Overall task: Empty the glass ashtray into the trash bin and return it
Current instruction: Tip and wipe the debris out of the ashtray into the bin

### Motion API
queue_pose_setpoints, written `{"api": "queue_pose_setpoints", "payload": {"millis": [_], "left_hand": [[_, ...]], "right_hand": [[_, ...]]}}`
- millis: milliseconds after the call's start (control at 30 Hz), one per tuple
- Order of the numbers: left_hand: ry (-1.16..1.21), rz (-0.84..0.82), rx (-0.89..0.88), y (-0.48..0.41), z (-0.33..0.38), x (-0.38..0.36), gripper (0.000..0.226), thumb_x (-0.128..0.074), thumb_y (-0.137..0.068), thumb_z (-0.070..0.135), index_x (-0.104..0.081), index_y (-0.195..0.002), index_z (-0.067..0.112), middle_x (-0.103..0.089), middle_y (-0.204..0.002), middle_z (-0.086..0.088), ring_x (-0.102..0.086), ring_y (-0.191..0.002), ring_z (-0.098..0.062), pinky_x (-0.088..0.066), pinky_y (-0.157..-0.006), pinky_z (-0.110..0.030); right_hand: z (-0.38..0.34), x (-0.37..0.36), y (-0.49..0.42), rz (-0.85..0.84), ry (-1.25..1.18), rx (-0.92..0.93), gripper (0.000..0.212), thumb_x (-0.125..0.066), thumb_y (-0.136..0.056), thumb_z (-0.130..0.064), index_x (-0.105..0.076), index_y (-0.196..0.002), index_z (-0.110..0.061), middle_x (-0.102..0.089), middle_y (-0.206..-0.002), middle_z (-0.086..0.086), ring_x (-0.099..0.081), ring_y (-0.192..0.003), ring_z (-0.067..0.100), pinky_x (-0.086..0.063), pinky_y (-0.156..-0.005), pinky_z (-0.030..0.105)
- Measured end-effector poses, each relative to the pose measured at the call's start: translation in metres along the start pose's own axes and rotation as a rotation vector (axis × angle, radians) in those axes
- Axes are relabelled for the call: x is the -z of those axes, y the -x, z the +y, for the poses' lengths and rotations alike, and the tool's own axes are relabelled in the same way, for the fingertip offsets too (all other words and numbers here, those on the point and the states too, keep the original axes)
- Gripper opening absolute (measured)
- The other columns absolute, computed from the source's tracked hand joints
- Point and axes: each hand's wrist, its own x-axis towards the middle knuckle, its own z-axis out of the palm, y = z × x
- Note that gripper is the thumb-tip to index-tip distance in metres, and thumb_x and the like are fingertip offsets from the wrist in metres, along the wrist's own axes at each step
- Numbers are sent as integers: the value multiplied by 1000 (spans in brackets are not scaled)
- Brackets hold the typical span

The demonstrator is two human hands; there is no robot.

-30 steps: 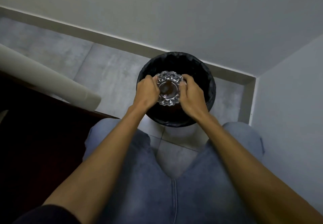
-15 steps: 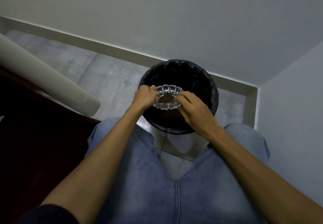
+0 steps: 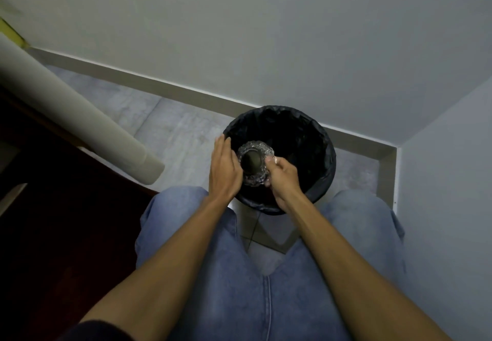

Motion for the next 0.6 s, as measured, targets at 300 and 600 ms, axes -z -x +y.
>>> {"api": "queue_pose_setpoints", "payload": {"millis": [300,600], "left_hand": [[-77,63,-70,4,-5,-14,50,-30,-104,12,-30,-154,3,-22,-165,-9,-12,-155,-20,-6,-126,-33],[-138,107,-138,5,-8,-23,50,-32,-102,13,-36,-151,0,-31,-161,-13,-21,-153,-24,-11,-125,-37]], "right_hand": [[-1,-10,-9,43,-225,-216,32,-51,-101,-19,-53,-70,-9,-49,-61,5,-41,-45,14,-30,-31,20],[3,-8,-8,42,-167,-185,31,-50,-101,-21,-54,-74,-9,-46,-62,5,-39,-46,14,-31,-35,23]]}}
